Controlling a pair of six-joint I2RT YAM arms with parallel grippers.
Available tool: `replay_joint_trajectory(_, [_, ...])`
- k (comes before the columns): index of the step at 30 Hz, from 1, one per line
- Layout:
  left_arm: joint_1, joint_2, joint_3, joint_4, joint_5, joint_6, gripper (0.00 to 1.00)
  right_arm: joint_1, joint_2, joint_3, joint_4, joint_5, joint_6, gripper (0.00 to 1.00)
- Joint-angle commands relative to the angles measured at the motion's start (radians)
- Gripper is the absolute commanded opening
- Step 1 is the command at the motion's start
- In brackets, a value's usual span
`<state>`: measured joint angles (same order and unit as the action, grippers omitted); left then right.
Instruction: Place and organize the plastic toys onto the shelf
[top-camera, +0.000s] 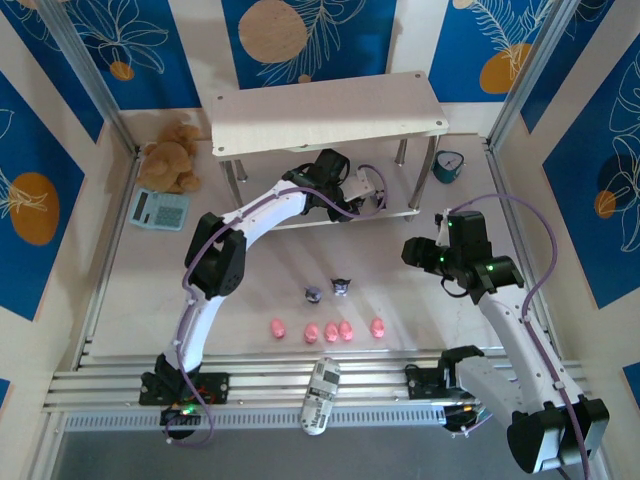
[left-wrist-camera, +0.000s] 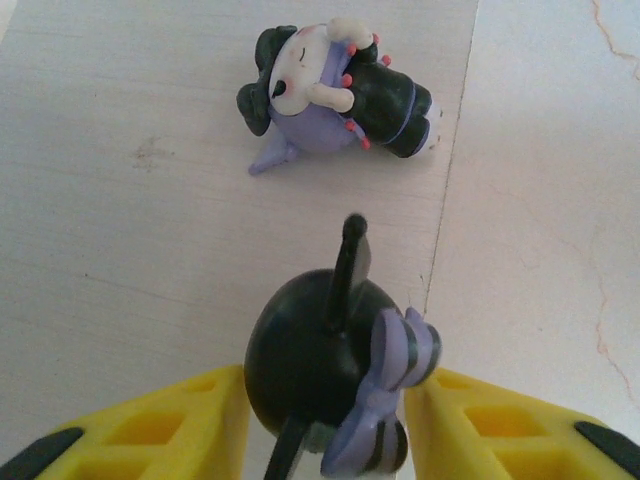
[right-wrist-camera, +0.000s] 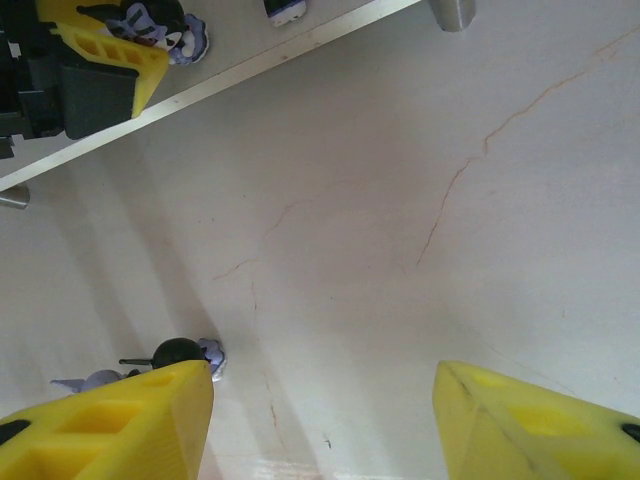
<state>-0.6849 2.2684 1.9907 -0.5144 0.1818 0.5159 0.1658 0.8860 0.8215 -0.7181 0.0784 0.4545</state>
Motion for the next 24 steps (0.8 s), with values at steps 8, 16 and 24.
replay_joint_trajectory(8, [-0.006, 0.027, 0.030, -0.007, -0.002, 0.008, 0.48, -0.006, -0.016, -0.018, 0.012, -0.025, 0.000, 0.61])
replay_joint_trajectory(16, [-0.004, 0.026, 0.030, -0.007, -0.008, 0.013, 0.47, -0.005, -0.019, -0.019, 0.012, -0.022, 0.000, 0.61])
replay_joint_trajectory(24, [-0.004, 0.025, 0.026, -0.006, -0.021, 0.009, 0.47, -0.006, -0.019, -0.021, 0.015, -0.023, 0.001, 0.61])
